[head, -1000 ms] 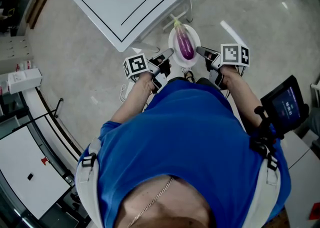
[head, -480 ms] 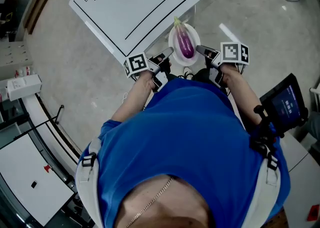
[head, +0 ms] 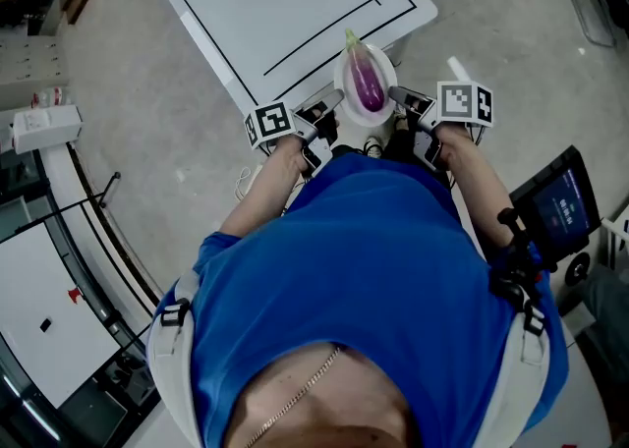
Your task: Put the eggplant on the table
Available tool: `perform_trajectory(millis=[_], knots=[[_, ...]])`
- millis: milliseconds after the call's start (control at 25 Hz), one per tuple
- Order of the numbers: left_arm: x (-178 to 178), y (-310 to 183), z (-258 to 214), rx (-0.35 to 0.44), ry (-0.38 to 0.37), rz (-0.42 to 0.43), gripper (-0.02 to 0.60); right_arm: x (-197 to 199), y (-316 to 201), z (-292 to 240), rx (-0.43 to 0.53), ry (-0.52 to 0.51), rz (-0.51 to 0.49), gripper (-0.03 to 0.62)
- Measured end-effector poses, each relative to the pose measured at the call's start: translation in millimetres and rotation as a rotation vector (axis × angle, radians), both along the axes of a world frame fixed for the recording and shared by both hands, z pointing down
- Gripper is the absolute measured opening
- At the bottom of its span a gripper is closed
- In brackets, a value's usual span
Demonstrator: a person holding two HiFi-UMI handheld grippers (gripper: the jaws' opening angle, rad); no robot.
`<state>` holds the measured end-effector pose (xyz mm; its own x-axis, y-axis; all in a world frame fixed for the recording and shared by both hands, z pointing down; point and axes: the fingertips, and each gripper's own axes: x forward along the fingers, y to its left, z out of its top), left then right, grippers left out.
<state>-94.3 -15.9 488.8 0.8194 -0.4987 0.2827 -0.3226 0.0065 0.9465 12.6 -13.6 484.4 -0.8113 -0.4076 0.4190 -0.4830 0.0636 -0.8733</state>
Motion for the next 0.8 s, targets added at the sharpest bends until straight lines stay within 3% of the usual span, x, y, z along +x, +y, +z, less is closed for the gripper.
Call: perform_trajectory(millis=[280,360,520,800], knots=[[-11.3,14.5,-3.0,0.009,0.005,-0.090,0.023,-11.5,5.0,-4.2,0.016,0.007,-0.087,0.017],[-5.5,14.4,1.4,-0.009,-0.002,-0.045,0.023,-5.5,9.5,1.7,-0.002,0.002,-0.043,0.017],[13.0,7.6,9.9,-0.080,-0.032,0.174,0.023,11.3,25.4,12.6,-0.076,-0.022,0.170,0.017],[2.2,13.9,6.1,-0.065,-0.034,0.126,0.023,1.2,26.5,9.0,-0.057,-0.017,0.120,0.017]])
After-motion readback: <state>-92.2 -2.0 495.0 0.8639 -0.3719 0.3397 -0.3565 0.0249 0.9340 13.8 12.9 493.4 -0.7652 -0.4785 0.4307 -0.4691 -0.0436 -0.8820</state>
